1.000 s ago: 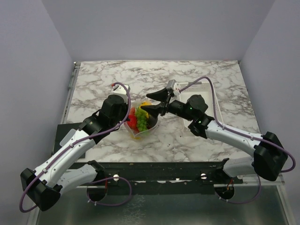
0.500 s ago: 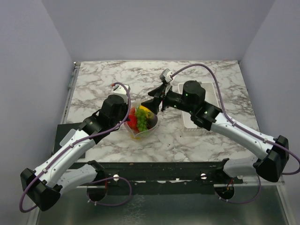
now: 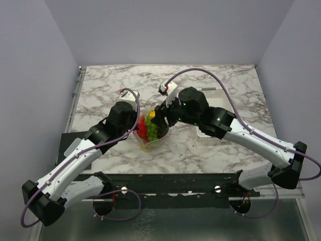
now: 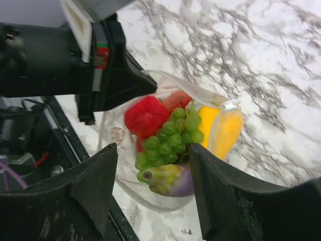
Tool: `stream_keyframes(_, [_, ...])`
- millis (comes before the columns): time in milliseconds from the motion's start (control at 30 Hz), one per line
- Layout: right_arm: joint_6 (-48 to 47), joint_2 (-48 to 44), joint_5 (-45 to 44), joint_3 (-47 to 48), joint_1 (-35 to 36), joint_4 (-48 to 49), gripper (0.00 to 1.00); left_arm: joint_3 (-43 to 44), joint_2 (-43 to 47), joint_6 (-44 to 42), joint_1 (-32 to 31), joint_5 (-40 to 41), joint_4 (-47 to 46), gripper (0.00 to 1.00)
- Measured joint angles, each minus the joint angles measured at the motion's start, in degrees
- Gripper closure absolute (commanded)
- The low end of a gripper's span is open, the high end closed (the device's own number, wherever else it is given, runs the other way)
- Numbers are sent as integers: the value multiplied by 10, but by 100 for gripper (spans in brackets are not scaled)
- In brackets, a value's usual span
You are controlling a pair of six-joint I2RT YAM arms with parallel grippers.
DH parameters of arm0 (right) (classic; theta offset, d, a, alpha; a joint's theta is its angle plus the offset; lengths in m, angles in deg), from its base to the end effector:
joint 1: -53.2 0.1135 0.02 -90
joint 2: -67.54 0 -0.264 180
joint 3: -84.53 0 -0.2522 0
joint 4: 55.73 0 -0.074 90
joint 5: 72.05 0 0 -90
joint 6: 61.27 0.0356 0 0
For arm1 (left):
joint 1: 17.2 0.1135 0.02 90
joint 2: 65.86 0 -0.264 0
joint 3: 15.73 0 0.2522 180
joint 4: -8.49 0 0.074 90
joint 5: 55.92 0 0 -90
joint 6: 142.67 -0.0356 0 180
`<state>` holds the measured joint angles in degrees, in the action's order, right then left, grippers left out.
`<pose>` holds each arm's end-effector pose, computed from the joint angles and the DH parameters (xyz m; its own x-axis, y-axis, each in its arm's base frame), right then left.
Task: Place the food in the zip-top bag and seal the zipper
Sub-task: Adjust the fake vegetable in the zipper food storage bag.
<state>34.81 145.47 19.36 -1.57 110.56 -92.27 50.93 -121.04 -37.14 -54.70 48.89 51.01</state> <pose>0.1664 0.2614 0.4025 -0.2789 -0.2391 -0.9301 -0.8294 0.5482 0.1078 0.1716 -0.1202 0.3245 -0.5052 0.0614 -0.8608 0.2901 0.9515 -0.1024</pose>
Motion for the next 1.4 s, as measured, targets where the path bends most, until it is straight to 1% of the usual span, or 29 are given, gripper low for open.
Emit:
stream_keyframes(267, [1,59,-141,49,51,-102,43,0,0,0,0,0,0,100])
stream_keyframes(500, [2,70,-212,60,77,-146,45,0,0,0,0,0,0,100])
stream_keyframes(633, [4,70,-240,60,88,-161,48,0,0,0,0,0,0,100])
stream_keyframes(733, [6,70,-255,60,97,-169,53,0,0,0,0,0,0,100])
stream_keyframes(833, [9,70,-262,60,102,-169,56,0,0,0,0,0,0,100])
stream_keyframes(933, [10,70,-263,60,103,-169,62,0,0,0,0,0,0,100])
stream_keyframes(1033, [11,71,-263,60,106,-169,73,0,0,0,0,0,0,100])
stream_keyframes(1133, [12,75,-264,60,107,-168,79,0,0,0,0,0,0,100])
stream_keyframes(1400, [20,86,-269,53,108,-159,85,0,4,0,0,0,0,100])
